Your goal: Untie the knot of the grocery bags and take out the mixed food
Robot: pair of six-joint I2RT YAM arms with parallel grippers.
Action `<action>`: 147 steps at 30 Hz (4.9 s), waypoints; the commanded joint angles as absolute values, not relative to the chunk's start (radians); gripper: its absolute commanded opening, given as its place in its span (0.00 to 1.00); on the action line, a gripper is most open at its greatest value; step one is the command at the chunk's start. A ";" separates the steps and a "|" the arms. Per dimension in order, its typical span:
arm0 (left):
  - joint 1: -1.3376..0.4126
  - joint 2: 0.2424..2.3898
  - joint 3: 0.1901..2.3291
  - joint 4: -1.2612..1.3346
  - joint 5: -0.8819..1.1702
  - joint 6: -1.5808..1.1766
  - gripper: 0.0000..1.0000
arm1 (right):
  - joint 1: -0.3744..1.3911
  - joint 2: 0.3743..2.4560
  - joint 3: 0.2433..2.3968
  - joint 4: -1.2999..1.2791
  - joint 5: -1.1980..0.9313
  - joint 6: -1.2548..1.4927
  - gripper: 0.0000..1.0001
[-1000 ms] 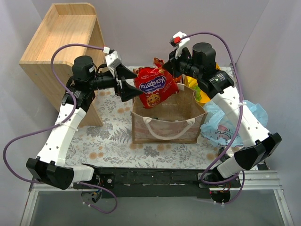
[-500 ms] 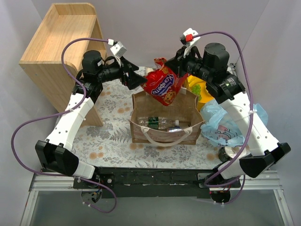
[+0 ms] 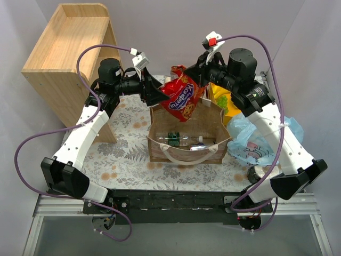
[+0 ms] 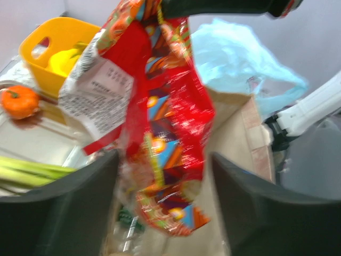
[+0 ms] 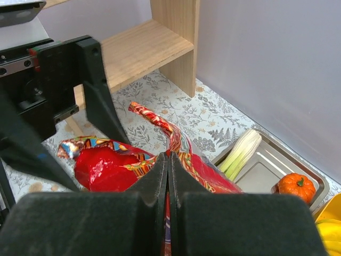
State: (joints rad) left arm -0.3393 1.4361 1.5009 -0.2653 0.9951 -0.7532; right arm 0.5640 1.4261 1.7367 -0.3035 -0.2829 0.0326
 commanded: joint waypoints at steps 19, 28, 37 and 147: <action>-0.316 1.497 1.920 -0.279 0.796 -0.515 0.00 | 0.408 1.259 1.683 -0.160 -0.202 -0.080 0.48; -0.313 1.566 2.029 -0.269 0.608 -0.309 0.00 | 0.390 1.187 1.568 -0.106 -0.146 -0.094 0.47; -0.291 1.637 2.112 -0.049 0.356 -0.157 0.00 | 0.387 1.173 1.509 -0.084 -0.127 -0.086 0.47; 0.242 1.938 2.499 0.672 0.255 -0.485 0.00 | 0.379 1.192 1.278 -0.097 -0.206 -0.112 0.46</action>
State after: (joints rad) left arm 0.2405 2.0113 2.4207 0.6159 0.2489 -0.4862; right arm 0.3809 1.2518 1.2854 -0.1471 -0.2131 -0.1001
